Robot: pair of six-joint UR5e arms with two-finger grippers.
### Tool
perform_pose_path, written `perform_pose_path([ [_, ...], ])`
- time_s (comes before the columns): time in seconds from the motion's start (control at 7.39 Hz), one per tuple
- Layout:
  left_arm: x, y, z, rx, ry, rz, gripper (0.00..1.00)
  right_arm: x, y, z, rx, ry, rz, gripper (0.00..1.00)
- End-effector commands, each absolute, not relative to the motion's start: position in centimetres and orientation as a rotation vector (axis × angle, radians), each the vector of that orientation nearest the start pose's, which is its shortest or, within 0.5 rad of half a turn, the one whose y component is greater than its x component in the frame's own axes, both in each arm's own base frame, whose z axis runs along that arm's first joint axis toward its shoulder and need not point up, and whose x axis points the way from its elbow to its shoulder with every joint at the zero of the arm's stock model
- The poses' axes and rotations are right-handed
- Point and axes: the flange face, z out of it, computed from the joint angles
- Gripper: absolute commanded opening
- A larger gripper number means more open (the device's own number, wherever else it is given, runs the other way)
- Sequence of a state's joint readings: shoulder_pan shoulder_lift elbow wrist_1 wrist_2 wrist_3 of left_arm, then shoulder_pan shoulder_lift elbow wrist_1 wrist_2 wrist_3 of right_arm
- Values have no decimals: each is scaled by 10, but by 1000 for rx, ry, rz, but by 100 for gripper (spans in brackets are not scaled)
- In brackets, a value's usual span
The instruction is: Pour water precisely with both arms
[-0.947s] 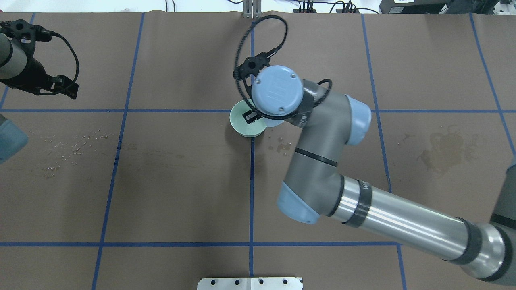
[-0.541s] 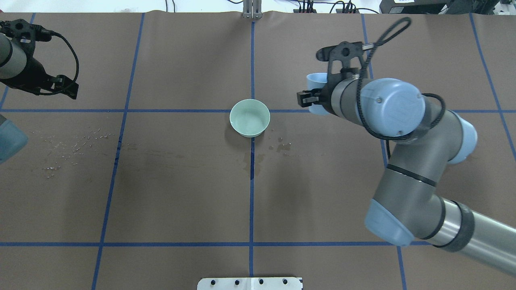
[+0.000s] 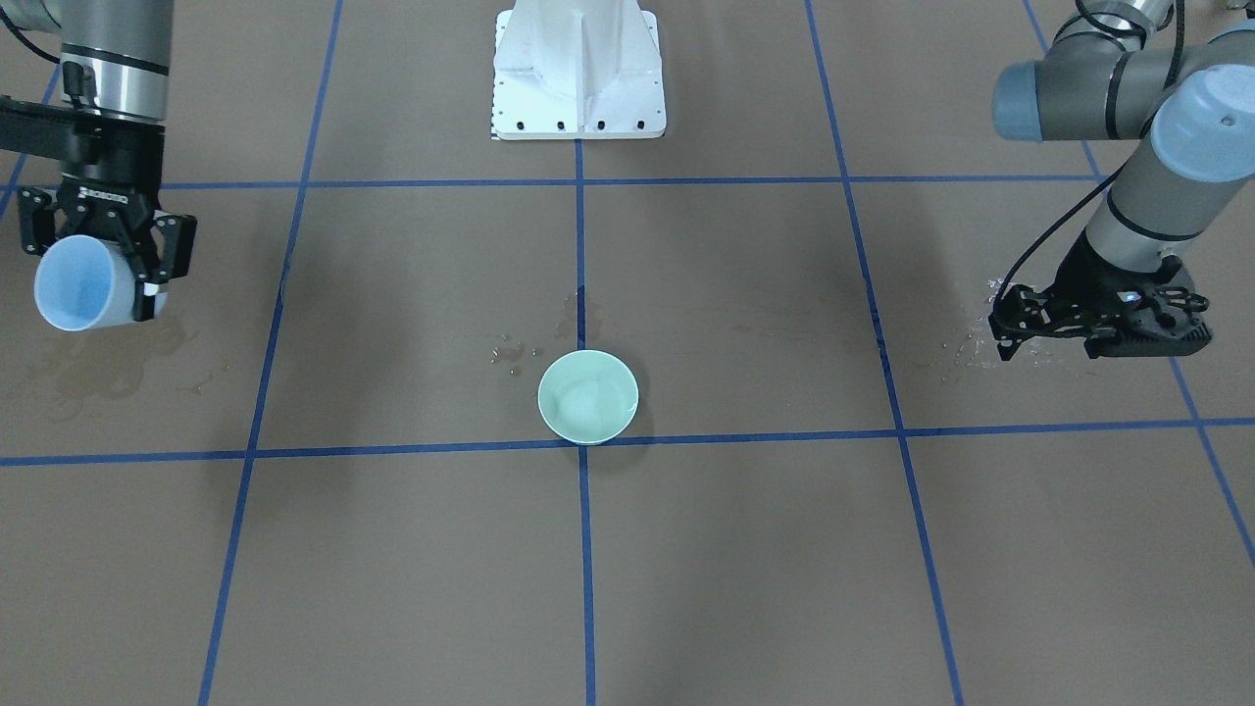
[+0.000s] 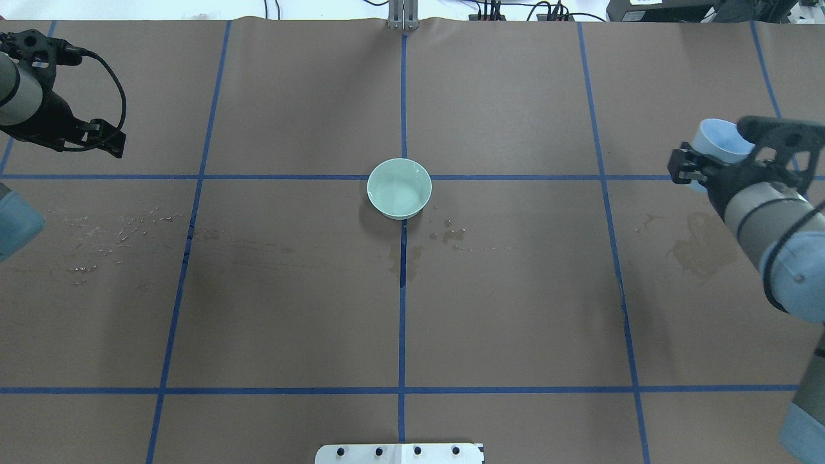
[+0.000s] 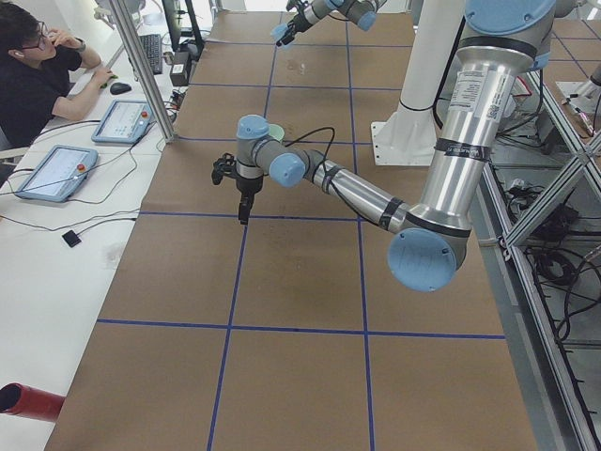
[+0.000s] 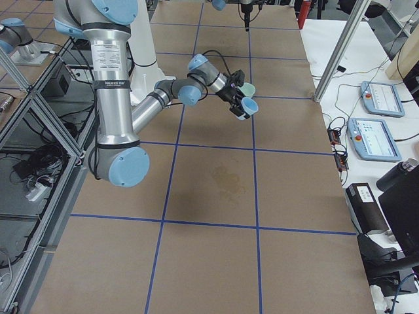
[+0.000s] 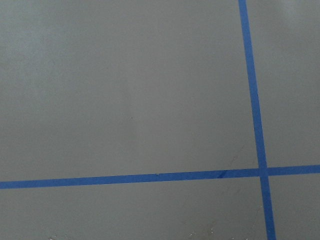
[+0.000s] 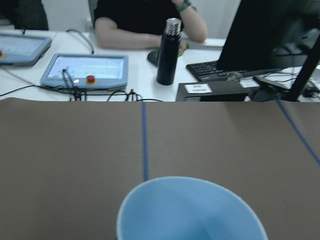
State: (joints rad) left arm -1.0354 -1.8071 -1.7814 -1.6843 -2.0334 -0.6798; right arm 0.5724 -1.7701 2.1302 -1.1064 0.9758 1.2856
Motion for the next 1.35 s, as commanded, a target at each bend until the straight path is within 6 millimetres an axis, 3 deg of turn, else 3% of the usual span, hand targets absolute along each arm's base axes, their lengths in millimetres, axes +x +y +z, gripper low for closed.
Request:
perform_pose_path([
  [0.0,223,-548,425,188,691,-39,100,-208,-339,571,999,-487,552,0],
  [0.14,223,-547,423,189,694,-41,100,-215,-329,602,1029,-470,526,0],
  [0.27,223,-546,421,187,697,-51,100,-229,-317,617,1044,-481,535,0],
  [0.41,223,-546,421,187,697,-52,100,-244,-303,620,1067,-502,524,0],
  [0.95,223,-546,424,184,695,-53,100,-271,-274,618,1146,-520,459,0],
  [1.22,223,-546,424,184,695,-53,100,-277,-266,647,1180,-510,478,0],
])
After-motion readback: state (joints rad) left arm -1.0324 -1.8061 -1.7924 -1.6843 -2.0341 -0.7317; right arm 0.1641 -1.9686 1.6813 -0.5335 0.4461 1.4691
